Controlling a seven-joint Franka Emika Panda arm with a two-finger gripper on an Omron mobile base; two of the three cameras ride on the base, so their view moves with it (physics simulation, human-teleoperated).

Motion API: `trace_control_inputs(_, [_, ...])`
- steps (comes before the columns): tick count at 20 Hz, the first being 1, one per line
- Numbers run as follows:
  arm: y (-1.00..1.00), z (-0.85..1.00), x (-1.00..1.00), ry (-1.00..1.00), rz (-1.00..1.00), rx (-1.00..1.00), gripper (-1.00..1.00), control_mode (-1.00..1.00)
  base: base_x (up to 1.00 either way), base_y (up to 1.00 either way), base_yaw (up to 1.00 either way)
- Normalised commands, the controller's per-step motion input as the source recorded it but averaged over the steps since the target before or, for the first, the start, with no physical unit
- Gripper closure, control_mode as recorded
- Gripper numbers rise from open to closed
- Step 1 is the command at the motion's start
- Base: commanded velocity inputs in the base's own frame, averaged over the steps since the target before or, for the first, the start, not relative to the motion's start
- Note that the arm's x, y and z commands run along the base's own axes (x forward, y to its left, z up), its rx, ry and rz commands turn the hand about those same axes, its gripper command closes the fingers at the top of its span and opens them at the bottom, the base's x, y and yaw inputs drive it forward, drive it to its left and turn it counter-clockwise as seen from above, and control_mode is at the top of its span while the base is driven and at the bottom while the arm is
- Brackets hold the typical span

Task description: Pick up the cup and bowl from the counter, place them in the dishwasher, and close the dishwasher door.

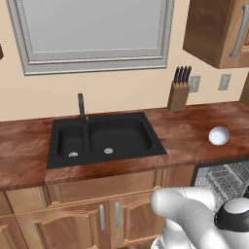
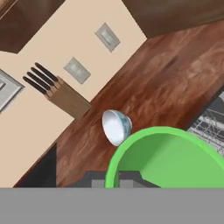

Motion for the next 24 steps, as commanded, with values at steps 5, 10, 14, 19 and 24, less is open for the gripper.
trace_control_inputs(5, [0.00, -0.34, 0.00, -0.02, -0.01, 0.01, 1.00, -1.00, 0.00, 0.00, 0.00])
trace_control_inputs(10, [0.00, -0.53, 0.00, 0.00, -0.05, 0.00, 1.00, -1.00, 0.00, 0.00, 0.00])
trace_control_inputs(14, [0.00, -0.54, 0.00, 0.01, -0.06, 0.00, 1.00, -1.00, 0.00, 0.00, 0.00])
trace_control_inputs(19, [-0.03, -0.49, 0.00, 0.04, -0.06, 0.01, 1.00, -1.00, 0.00, 0.00, 0.00])
trace_control_inputs(24, [-0.12, -0.41, 0.00, 0.07, -0.04, 0.06, 1.00, -1.00, 0.00, 0.00, 0.00])
